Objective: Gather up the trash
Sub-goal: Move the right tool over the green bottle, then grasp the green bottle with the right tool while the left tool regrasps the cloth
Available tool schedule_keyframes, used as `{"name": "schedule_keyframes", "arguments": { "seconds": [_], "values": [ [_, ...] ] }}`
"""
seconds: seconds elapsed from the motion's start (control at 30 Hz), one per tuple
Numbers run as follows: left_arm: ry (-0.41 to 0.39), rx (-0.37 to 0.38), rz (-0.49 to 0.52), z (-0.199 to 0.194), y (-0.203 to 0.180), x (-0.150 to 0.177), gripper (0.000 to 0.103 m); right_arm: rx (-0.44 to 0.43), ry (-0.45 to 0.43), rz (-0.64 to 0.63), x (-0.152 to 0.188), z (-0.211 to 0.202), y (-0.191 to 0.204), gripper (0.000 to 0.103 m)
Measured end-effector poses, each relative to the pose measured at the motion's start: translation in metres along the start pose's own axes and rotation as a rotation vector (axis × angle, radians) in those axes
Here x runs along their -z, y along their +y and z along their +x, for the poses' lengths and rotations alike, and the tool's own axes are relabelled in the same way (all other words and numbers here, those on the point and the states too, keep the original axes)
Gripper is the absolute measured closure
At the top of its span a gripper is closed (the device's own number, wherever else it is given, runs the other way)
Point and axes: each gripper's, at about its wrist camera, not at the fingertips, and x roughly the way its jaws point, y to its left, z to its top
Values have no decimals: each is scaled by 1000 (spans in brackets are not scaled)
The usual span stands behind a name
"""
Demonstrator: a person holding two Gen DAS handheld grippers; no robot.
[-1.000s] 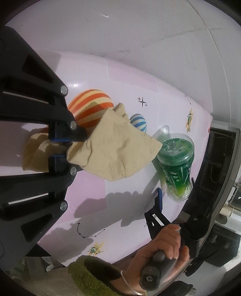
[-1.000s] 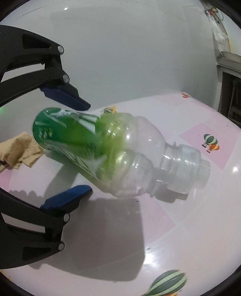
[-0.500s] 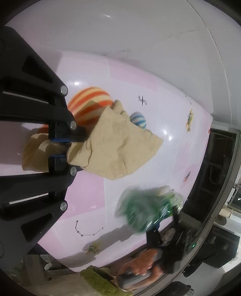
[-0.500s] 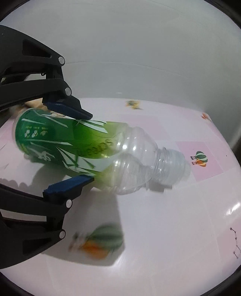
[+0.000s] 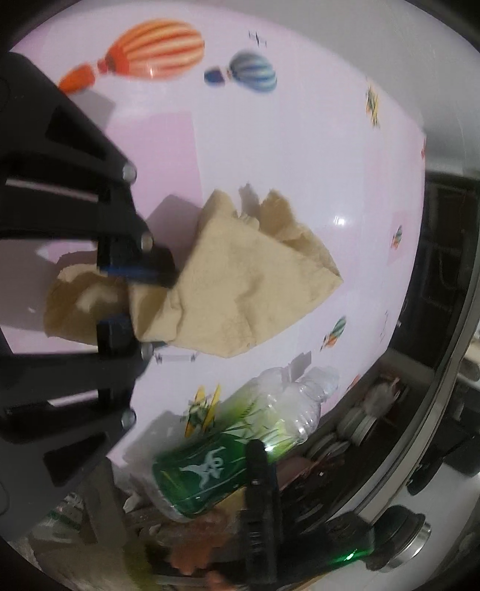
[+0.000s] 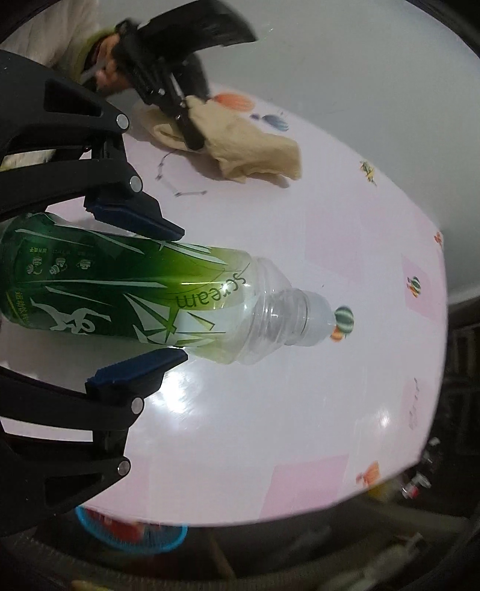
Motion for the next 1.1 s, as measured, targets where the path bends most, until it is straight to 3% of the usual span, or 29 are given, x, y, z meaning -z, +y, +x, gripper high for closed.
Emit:
{"name": "schedule_keyframes", "arguments": {
  "seconds": [0.03, 0.13, 0.2, 0.37, 0.53, 0.67, 0.87, 1.03, 1.1],
  "values": [
    [1, 5, 3, 0, -2, 0, 68, 13, -9, 5, 3, -1, 1, 44],
    [-11, 26, 29, -6, -9, 1, 55, 32, -69, 41, 16, -8, 2, 36],
    [-23, 31, 42, -9, -5, -4, 52, 21, -106, 70, 34, -15, -11, 34],
    [-58, 43, 44, -27, 0, -10, 51, -10, -153, 136, 31, 2, -15, 34],
    [-105, -7, 21, -33, 5, -25, 51, -24, -195, 179, 34, 3, -22, 34],
    [-174, -32, 141, -42, -13, -31, 49, -11, -217, 164, 40, -2, -23, 34],
    [-201, -80, 276, -42, -38, -32, 49, 4, -223, 151, 42, -3, -21, 34],
    [-285, -79, 260, -62, -39, -36, 49, 1, -214, 154, 42, 2, -21, 34],
    [-300, -32, 268, -67, -41, -38, 49, 2, -211, 152, 43, 3, -22, 34]
  ]
}}
